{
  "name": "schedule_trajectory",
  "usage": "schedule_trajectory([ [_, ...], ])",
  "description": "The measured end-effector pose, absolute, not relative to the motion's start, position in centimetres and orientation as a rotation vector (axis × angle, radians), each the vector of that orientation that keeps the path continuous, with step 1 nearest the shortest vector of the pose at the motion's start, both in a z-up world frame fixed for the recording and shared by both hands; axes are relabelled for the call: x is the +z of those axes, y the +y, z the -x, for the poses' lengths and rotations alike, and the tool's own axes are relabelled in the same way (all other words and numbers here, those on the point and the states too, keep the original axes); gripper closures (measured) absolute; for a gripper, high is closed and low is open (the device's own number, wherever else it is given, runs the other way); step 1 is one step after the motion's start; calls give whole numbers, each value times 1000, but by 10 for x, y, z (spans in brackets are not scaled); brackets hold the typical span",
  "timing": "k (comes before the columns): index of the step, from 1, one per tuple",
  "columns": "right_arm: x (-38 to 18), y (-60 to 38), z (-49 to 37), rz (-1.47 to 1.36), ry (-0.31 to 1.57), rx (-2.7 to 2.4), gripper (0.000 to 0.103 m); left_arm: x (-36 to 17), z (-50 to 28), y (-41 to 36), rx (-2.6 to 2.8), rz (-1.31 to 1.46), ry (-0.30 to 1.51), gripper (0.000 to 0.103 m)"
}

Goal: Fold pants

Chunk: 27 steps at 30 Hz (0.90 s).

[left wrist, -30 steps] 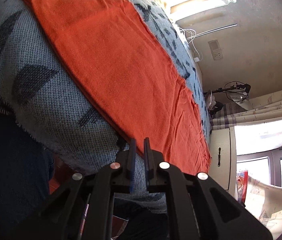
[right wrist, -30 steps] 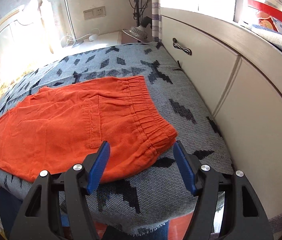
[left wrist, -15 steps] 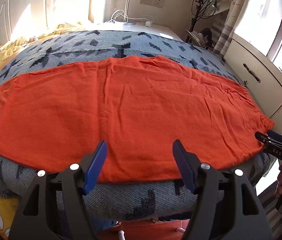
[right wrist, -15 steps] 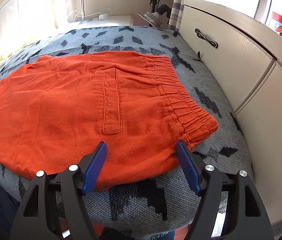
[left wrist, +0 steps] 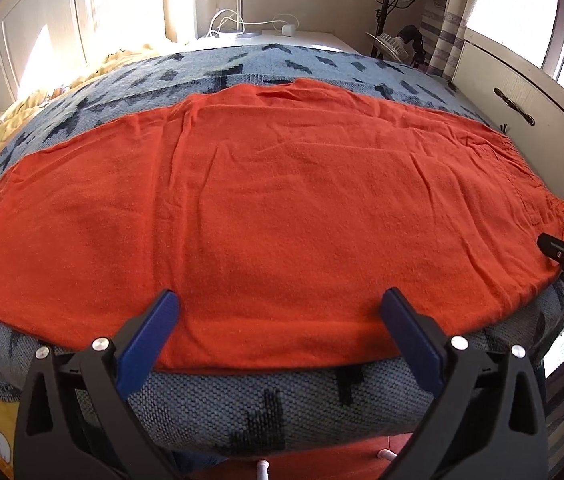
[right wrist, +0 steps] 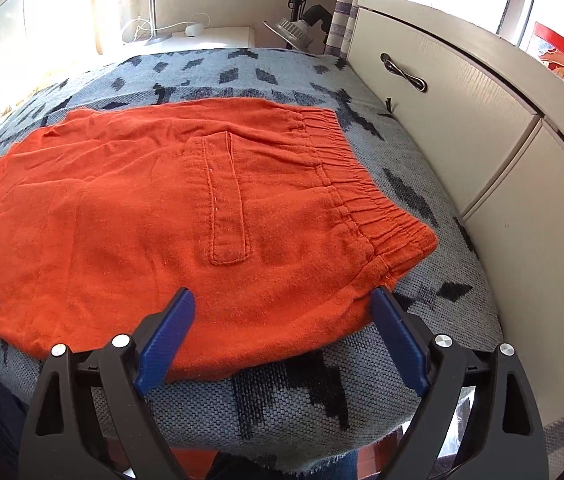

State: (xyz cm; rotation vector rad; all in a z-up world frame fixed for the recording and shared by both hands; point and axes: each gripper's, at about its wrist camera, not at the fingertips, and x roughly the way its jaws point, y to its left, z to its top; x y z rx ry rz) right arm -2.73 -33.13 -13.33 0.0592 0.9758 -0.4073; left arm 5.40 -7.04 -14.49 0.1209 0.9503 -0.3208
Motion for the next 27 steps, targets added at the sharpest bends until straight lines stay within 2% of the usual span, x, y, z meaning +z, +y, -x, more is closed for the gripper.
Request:
schedule_trajectory([
  [6,-116,-300,22,-49,938,-339,17,-125,-47,-57,-288,-95,874,3],
  [11,-114,-267,1,-28,948,-273,17,-111,-49,-37,-203,-114,837,12],
  [15,-116,-247,-19,-10,945,-240,17,-111,-60,-9,-134,-94,846,13],
  [16,-118,-244,-24,-15,951,-226,17,-112,-63,-1,-128,-82,857,19],
  [20,-128,-252,-43,-41,986,-211,17,-116,-72,25,-85,-62,884,27],
  [27,-138,-291,-43,-82,1049,-269,15,-133,-75,49,-88,-5,946,31],
])
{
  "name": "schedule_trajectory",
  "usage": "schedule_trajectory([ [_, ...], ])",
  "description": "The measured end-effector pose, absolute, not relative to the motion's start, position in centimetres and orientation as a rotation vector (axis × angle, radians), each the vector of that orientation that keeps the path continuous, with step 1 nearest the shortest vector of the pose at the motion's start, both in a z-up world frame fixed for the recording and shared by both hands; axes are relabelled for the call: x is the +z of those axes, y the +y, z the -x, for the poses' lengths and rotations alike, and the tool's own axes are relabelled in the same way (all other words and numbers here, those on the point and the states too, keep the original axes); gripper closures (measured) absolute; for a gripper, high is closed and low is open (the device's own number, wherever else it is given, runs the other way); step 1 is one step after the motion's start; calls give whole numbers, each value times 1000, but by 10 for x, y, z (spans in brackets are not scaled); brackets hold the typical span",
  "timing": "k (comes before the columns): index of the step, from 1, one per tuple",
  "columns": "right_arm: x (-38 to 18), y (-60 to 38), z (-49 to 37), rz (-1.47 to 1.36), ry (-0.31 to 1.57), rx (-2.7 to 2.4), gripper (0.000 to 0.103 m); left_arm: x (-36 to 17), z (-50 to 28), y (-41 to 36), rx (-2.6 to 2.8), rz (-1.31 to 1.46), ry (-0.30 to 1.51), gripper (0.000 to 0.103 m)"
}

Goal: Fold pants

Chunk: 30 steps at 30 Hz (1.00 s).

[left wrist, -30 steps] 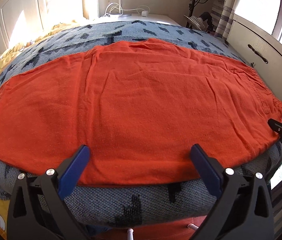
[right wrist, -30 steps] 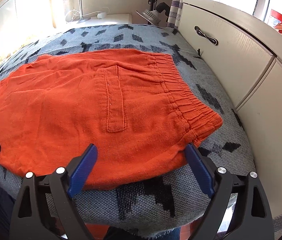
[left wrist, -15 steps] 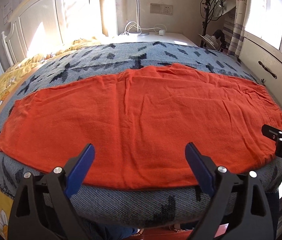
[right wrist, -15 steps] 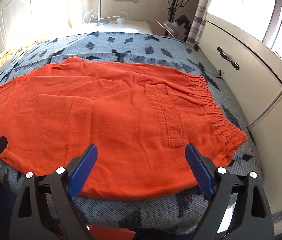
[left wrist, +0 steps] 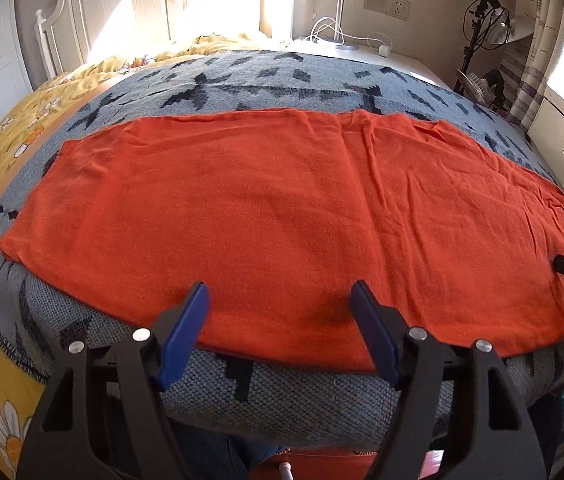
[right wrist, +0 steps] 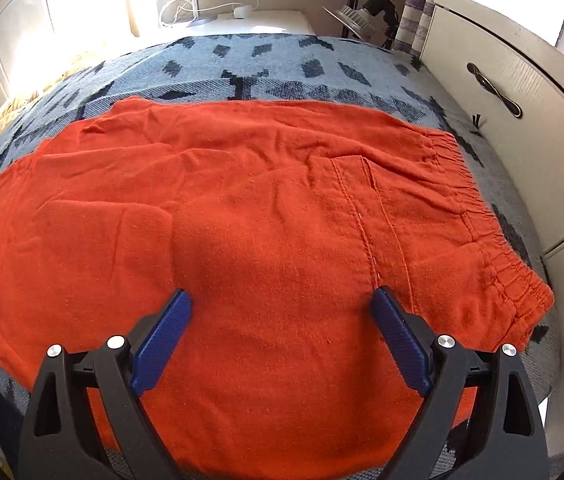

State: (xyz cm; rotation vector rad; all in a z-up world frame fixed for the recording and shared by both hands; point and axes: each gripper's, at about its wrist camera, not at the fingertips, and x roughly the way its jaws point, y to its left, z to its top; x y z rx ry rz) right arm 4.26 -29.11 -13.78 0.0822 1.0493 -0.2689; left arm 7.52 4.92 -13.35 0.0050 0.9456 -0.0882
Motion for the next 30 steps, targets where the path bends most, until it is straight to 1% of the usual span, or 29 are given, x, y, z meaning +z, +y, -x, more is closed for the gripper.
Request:
schedule_trajectory([
  [2,-123,-299,-43,-116,994,-226,15,-134,-74,49,-90,-11,938,32],
  [4,-115,-308,-56,-144,983,-201,15,-134,-74,47,-106,-6,938,33],
  [5,-113,-313,-66,-153,989,-190,15,-134,-74,45,-107,-10,935,37],
  [7,-114,-322,-90,-157,997,-156,16,-133,-75,44,-112,-1,935,39],
  [8,-119,-325,-104,-135,1021,-159,20,-132,-75,44,-122,10,933,39],
  [10,-133,-337,-128,-115,1073,-177,25,-129,-73,42,-132,15,926,40],
  [12,-147,-352,-142,-108,1108,-186,27,-127,-71,41,-131,0,921,40],
  [13,-146,-358,-143,-117,1090,-181,27,-126,-70,40,-132,-4,919,40],
  [15,-143,-368,-144,-134,1076,-204,30,-124,-69,41,-127,-9,913,39],
  [18,-135,-368,-139,-171,1050,-218,29,-122,-70,41,-127,-11,913,39],
  [19,-131,-362,-137,-153,1025,-215,26,-122,-70,40,-125,-14,910,39],
  [21,-125,-349,-138,-105,982,-186,26,-122,-71,37,-128,-16,909,39],
  [26,-146,-363,-166,-80,1060,-281,28,-116,-68,29,-161,-24,895,39],
  [28,-146,-371,-168,-126,1064,-278,28,-115,-64,28,-174,-37,878,39],
  [30,-139,-365,-165,-100,1031,-295,27,-117,-64,27,-189,-46,874,39],
])
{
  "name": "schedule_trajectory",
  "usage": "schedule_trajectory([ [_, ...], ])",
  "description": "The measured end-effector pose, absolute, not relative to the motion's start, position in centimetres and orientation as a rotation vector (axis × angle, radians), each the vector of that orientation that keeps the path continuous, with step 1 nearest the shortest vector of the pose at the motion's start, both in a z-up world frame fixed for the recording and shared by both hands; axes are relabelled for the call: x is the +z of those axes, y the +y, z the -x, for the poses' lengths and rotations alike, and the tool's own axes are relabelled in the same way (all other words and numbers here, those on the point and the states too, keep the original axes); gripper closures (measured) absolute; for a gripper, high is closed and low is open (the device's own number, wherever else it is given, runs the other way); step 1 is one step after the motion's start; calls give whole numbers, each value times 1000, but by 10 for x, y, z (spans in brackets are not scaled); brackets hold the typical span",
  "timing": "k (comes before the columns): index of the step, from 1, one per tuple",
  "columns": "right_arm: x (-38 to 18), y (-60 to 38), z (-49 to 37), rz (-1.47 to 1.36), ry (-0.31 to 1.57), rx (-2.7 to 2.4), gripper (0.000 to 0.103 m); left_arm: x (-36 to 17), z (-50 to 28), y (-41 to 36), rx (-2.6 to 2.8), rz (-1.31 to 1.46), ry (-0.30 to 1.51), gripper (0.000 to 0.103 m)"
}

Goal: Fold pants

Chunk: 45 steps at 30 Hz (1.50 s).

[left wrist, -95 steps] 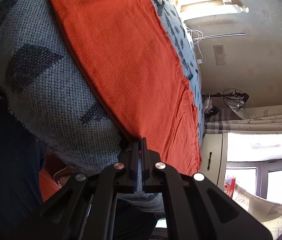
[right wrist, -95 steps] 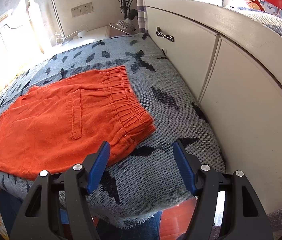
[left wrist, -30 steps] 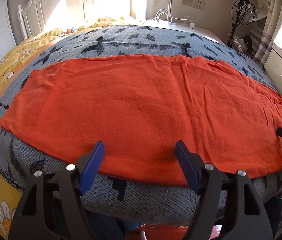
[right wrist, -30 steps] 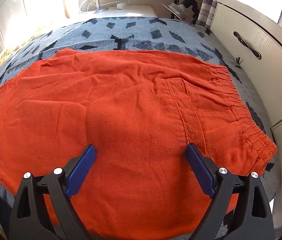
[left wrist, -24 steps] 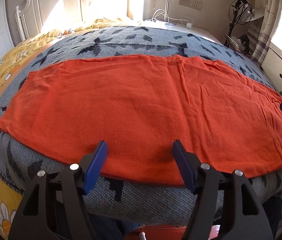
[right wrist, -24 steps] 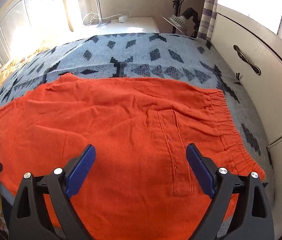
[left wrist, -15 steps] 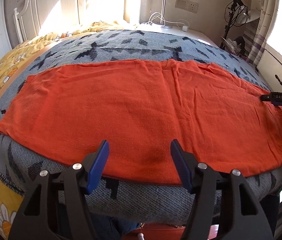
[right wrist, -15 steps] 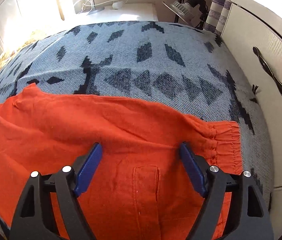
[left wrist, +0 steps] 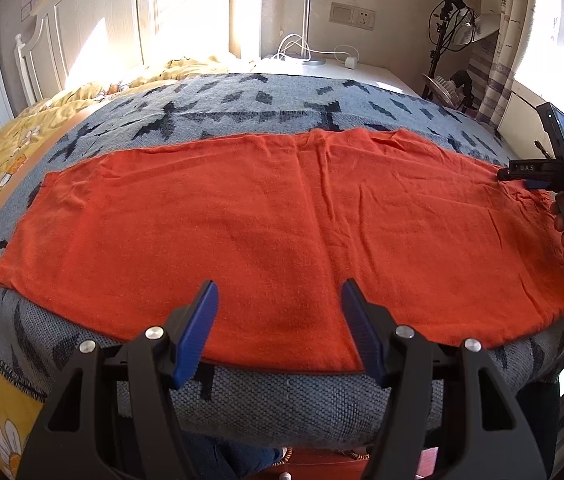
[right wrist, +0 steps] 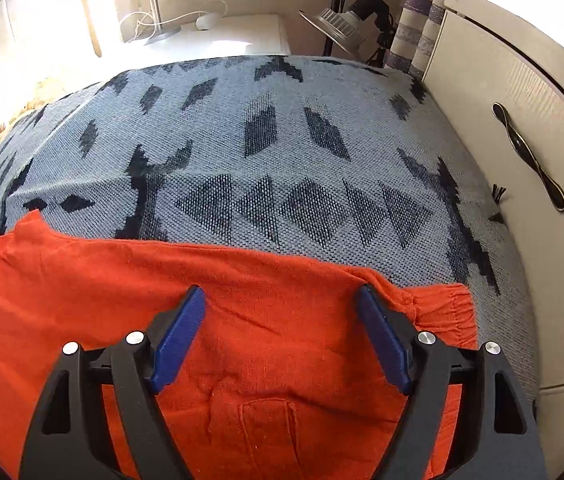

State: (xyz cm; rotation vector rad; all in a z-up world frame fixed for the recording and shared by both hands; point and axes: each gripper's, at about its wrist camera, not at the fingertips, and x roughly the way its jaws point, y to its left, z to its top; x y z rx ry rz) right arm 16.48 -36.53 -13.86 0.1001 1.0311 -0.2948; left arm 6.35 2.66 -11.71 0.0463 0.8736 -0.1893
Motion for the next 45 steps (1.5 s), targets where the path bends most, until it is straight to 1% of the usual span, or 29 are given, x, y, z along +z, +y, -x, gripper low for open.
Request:
schedule_trajectory([
  [2,-130,-358,-153,-100,993,-288,24,-118,-62,24,-208,-65,858,39],
  [6,-119,-331,-109,-137,974,-224,23,-121,-61,13,-234,-132,837,39],
  [8,-116,-311,-83,-93,963,-213,21,-124,-66,12,-245,-120,869,38],
  [12,-118,-286,-44,-59,976,-235,20,-137,-78,15,-238,-91,936,38],
  [15,-120,-276,-27,-58,983,-236,20,-139,-75,12,-233,-118,924,38],
  [19,-123,-269,-18,-64,997,-236,20,-136,-71,12,-243,-115,914,39],
  [25,-142,-268,-14,-64,1045,-241,20,-138,-61,7,-248,-160,906,39],
  [28,-146,-271,-8,-76,1036,-244,15,-135,-61,14,-238,-137,899,38],
  [30,-147,-272,-6,-81,1034,-239,15,-130,-62,20,-224,-117,885,38],
  [36,-145,-272,-6,-77,1033,-242,15,-137,-72,31,-180,-128,931,38],
  [38,-142,-271,-5,-77,1033,-247,15,-137,-70,33,-180,-122,927,34],
  [45,-123,-256,1,-69,996,-211,15,-129,-65,46,-163,-87,912,34],
])
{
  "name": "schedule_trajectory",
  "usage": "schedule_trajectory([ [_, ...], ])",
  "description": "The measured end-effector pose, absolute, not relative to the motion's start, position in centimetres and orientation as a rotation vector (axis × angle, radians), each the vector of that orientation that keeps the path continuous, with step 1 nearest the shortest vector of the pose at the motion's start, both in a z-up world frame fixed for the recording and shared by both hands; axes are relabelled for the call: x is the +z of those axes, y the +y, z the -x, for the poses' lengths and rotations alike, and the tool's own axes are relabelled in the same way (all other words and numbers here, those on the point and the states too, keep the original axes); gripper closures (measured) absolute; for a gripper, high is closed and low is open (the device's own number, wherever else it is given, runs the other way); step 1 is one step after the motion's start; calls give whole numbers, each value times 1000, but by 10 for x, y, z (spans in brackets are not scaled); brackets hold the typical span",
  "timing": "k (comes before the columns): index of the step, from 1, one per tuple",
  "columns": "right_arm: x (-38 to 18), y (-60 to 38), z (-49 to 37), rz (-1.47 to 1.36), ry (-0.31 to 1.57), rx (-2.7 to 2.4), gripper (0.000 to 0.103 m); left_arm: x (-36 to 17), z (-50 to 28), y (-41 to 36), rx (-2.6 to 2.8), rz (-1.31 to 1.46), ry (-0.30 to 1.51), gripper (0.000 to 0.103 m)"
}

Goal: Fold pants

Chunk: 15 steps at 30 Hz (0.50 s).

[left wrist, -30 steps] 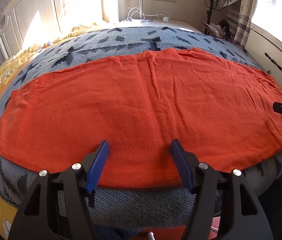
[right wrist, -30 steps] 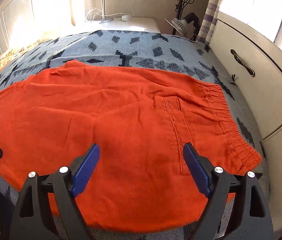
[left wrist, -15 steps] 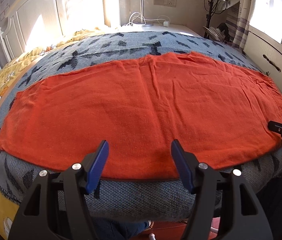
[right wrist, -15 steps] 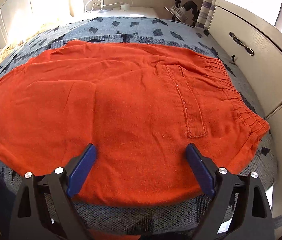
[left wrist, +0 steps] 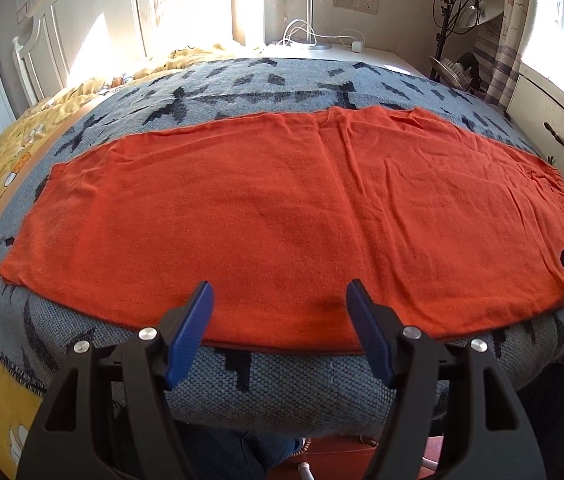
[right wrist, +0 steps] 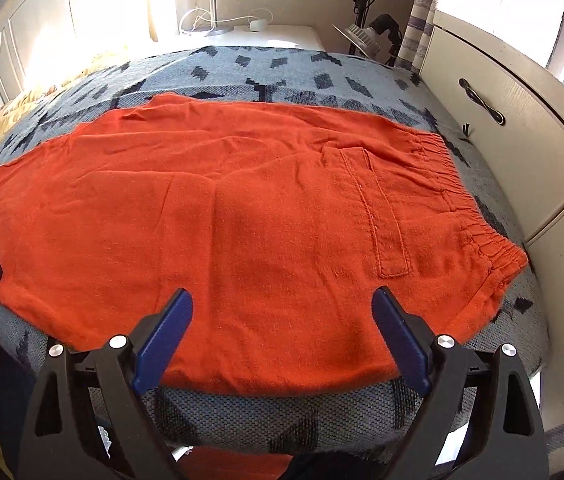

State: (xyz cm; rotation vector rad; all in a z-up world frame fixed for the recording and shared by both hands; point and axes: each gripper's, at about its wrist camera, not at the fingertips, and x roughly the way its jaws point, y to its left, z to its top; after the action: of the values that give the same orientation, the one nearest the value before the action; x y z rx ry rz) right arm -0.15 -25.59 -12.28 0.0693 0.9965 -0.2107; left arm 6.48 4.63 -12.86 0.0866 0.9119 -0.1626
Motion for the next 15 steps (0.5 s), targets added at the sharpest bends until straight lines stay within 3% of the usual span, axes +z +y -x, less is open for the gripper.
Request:
schedule_trajectory([
  [15,-113,-210,1,-17,985,-134,15,-114,-56,88,-102,-7,884,34],
])
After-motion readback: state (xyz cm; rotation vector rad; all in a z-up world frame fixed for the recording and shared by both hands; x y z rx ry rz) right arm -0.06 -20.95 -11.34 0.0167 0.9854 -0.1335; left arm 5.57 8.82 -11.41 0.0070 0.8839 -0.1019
